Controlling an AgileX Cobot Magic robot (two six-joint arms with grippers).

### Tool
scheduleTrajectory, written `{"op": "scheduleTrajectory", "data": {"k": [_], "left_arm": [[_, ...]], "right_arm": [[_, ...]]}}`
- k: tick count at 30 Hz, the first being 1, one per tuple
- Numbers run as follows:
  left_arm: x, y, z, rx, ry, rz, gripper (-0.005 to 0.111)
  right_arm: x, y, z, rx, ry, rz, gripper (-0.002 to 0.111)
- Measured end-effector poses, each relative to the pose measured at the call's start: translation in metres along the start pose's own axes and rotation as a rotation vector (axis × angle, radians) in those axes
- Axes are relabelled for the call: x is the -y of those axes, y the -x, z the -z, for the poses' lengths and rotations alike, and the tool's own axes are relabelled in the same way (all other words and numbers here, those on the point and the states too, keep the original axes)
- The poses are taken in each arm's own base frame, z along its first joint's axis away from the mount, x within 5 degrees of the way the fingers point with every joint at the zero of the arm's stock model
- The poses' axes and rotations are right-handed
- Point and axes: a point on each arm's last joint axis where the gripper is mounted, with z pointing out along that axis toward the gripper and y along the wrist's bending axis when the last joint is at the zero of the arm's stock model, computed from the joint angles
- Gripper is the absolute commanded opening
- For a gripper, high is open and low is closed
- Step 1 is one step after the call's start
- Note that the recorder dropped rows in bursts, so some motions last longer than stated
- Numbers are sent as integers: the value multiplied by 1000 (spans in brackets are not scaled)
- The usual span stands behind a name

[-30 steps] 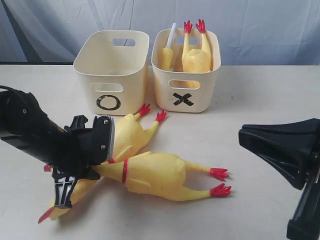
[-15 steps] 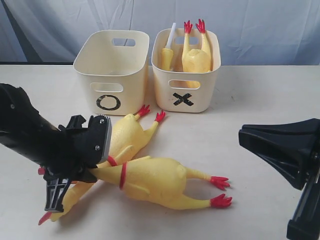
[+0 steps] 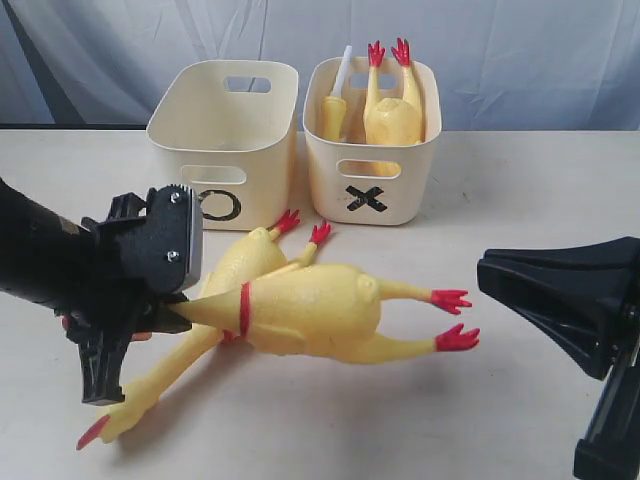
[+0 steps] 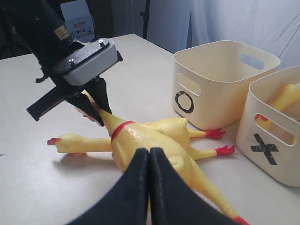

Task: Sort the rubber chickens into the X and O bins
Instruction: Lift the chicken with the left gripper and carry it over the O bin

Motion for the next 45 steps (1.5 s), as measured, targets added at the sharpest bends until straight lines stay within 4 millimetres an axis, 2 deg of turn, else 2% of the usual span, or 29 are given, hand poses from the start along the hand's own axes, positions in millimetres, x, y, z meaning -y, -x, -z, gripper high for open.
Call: {"op": "scheduleTrajectory", "data": {"k": [5,12,21,29,33,38,45], "left_arm": [[-9,12,21,56,78,112,0],[-42,32,57,99,251,352,0],[-67,30,81,54,468,586,0],[-81,27,96,22,623,660,0],[-91,26,92,-72,634,664,0],[-107,23,74,-214,632,638,0],[-134,24,56,-327,683,606,0]], "right_arm": [[0,0,0,0,0,0,-1],[0,0,0,0,0,0,-1],[0,0,0,0,0,0,-1],[0,0,0,-1,2,0,-1],[0,0,0,-1,4,0,-1],[0,0,0,-1,4,0,-1],[-1,0,0,-2,6,0,-1]]}}
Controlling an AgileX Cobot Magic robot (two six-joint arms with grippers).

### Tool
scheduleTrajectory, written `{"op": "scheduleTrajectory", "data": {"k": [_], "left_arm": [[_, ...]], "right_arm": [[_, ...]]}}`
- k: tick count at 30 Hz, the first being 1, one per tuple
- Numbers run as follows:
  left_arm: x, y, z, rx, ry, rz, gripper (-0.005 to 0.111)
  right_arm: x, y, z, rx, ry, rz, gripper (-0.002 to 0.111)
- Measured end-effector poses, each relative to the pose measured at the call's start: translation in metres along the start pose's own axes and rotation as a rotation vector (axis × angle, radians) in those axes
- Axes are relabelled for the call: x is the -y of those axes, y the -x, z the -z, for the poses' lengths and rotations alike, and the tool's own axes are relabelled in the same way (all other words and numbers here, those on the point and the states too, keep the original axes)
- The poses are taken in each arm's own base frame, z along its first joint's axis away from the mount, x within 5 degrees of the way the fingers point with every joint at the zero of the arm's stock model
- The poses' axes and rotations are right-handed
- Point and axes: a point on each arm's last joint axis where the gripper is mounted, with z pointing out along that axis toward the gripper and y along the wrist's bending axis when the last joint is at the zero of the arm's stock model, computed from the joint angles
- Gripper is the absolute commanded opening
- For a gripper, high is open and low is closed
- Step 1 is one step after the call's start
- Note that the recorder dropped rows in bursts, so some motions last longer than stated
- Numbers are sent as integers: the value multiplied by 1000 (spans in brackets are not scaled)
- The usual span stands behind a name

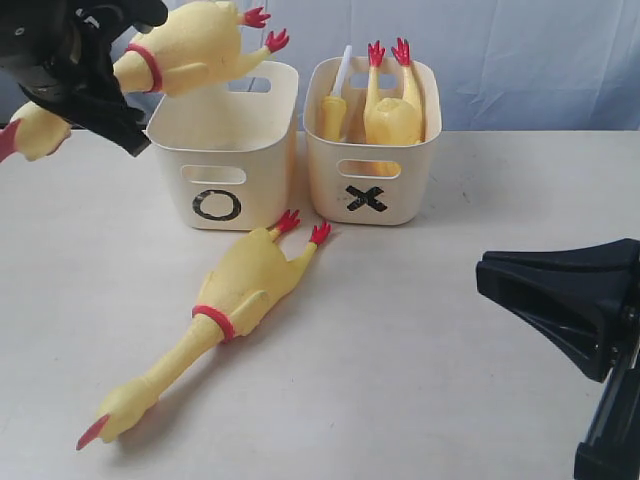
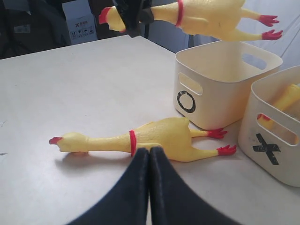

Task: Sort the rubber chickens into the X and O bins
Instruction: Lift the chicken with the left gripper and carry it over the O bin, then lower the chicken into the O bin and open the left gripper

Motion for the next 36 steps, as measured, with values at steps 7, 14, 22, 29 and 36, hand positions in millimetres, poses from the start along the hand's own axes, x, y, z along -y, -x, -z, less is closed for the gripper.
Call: {"op": "scheduleTrajectory", "data": {"k": [7,14,22,29,36], "left_arm": [[1,11,-24,-87,65,-54,0],[5,18,-44,-147,85,-80,0],[10,18,-55,-172,87,-146,0],[16,20,-63,-158,68,-212,0],[17,26,-64,-94,65,-241,13]], "right_arm": [[-1,0,0,-2,8,0,-1],[-1,0,0,-2,8,0,-1],[-1,0,0,-2,8,0,-1],[-1,0,0,-2,8,0,-1],[-1,0,0,-2,8,0,-1]]}}
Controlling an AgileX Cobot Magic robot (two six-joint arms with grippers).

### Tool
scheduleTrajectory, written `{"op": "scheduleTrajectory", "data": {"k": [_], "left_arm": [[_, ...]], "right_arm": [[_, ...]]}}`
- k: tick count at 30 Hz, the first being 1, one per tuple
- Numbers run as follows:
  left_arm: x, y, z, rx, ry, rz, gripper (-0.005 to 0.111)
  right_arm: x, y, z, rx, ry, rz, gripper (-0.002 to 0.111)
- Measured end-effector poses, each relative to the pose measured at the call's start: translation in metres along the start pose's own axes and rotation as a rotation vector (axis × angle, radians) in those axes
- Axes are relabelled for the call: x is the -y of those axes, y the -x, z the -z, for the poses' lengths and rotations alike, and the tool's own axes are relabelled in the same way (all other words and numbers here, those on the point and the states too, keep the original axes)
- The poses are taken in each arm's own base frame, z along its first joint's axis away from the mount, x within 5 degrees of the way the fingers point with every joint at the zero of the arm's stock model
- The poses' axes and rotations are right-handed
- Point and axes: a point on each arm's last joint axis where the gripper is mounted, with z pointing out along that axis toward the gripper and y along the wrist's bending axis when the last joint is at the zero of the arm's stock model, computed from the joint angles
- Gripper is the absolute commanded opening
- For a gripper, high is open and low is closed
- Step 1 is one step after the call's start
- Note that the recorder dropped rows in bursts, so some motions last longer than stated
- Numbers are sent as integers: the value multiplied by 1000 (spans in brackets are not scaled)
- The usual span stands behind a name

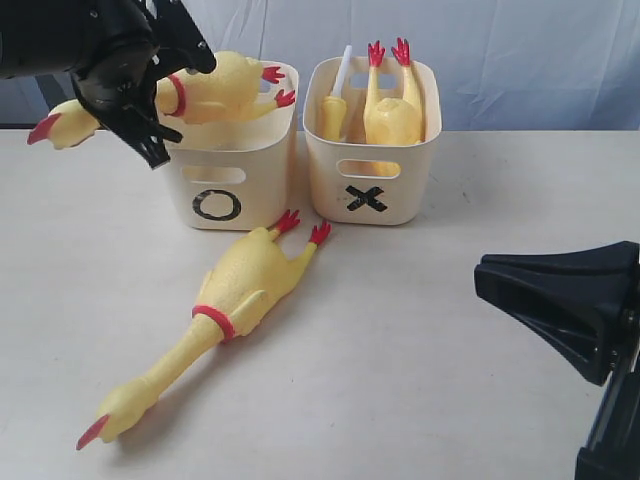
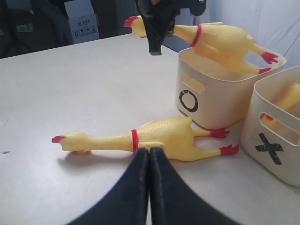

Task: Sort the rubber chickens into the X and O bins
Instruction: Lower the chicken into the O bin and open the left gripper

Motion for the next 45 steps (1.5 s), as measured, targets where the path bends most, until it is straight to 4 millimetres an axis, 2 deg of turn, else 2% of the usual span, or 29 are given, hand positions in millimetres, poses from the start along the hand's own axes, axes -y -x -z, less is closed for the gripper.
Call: {"op": "scheduleTrajectory", "data": {"k": [4,7,22,29,39,45], "left_arm": [[0,1,0,6,0,-29,30],[0,1,0,11,0,-29,37],[-1,5,0,40,0,-35,39],[-1,8,0,78,0,-25,64],[1,12,1,117,-24,11,64],[-7,16,16,200,-44,78,62]], "right_arm": [[0,0,0,-1,2,0,-1],[0,0,0,-1,2,0,-1],[0,0,0,-1,2,0,-1],[0,0,0,-1,2,0,-1],[0,0,0,-1,2,0,-1],[0,0,0,-1,4,0,-1]]}}
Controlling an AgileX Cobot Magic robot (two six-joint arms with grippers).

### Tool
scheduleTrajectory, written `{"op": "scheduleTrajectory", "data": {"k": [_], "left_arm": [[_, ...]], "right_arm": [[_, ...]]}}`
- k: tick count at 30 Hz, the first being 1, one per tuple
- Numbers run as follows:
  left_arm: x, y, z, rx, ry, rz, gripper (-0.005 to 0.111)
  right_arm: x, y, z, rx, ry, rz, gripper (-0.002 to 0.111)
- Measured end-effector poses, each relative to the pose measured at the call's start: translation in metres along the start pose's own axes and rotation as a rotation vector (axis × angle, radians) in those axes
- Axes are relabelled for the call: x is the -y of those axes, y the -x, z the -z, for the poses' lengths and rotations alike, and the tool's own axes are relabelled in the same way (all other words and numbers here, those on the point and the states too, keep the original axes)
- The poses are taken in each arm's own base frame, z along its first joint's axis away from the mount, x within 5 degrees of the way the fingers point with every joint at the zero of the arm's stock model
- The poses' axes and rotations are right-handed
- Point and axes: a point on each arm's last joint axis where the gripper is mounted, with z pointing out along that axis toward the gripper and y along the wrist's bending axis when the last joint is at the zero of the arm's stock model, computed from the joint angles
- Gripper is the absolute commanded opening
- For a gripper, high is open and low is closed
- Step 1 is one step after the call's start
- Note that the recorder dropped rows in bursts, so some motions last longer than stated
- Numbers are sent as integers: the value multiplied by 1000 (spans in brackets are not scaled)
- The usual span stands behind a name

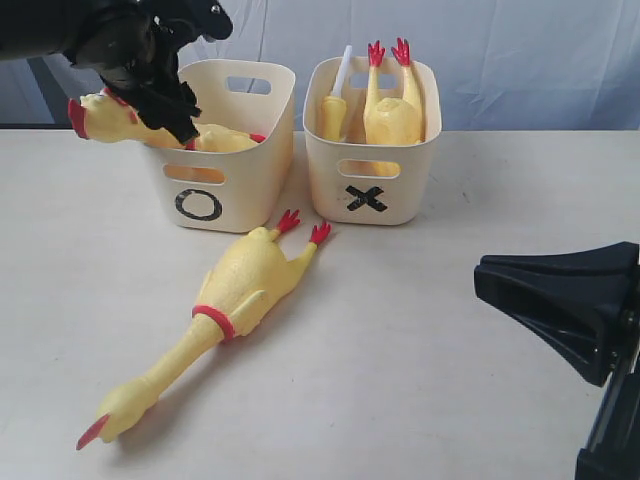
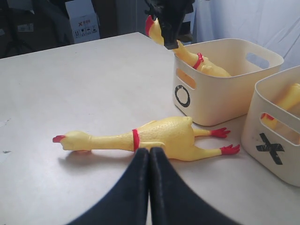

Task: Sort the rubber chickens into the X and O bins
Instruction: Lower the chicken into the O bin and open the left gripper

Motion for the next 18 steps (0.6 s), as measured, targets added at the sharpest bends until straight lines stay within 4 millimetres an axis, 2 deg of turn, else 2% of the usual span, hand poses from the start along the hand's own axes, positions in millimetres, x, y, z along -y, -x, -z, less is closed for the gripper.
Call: {"op": "scheduleTrajectory", "data": {"k": [10,18], "left_arm": [[-9,-2,33,-37,-102,185,61],[6,-20,52,-234,-320,235,61]], "right_arm": [[0,0,0,0,0,0,-1],[0,0,0,0,0,0,-1]]}}
